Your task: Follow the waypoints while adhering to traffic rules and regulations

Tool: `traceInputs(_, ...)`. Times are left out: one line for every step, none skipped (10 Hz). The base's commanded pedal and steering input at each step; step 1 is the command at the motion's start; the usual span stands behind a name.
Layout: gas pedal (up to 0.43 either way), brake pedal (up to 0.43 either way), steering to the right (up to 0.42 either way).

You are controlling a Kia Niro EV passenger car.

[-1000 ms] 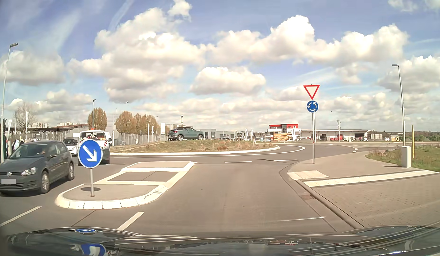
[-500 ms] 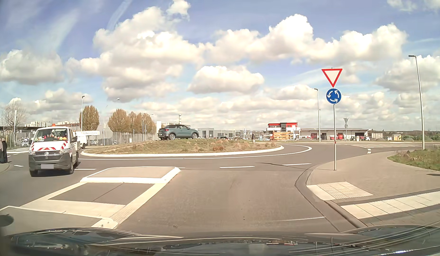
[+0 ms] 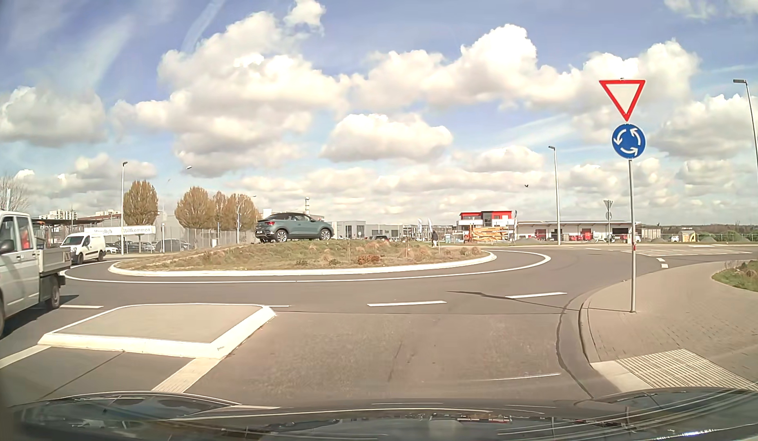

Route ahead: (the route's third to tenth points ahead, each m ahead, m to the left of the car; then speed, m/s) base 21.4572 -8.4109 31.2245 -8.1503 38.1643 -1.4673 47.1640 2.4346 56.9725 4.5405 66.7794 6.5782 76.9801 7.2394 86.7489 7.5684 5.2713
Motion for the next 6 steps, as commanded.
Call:
traceInputs(0.000,0.268,0.018)
traceInputs(0.000,0.268,0.021)
traceInputs(0.000,0.268,0.024)
traceInputs(0.000,0.244,0.026)
traceInputs(0.000,0.232,0.028)
traceInputs(0.000,0.207,0.032)
